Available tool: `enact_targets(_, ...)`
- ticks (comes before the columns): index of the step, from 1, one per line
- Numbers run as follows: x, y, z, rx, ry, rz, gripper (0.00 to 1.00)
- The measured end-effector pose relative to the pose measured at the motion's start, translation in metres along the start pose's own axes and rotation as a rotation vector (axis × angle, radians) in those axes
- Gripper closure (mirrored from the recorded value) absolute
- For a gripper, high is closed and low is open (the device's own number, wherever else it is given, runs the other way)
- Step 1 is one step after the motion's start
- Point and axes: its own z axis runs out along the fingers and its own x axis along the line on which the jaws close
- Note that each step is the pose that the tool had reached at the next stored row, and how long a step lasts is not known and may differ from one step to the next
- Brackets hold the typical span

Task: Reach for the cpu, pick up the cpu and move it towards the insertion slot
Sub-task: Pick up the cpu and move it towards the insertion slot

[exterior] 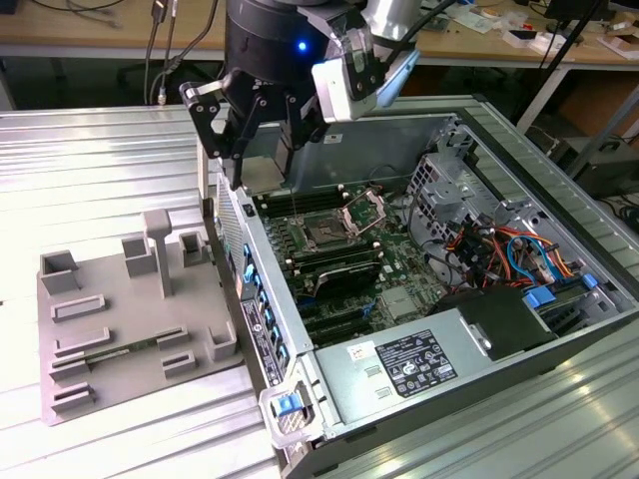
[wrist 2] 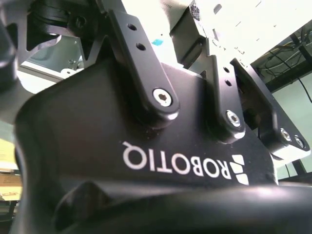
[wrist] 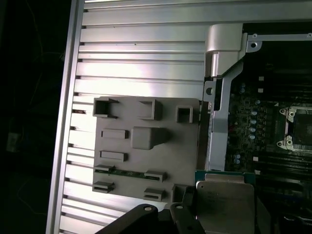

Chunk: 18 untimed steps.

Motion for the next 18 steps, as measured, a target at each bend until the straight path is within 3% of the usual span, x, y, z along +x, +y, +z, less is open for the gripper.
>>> enact_targets(18, -0.0164, -0.0018, 0.0002, 0.0, 0.0, 0.0, 0.45)
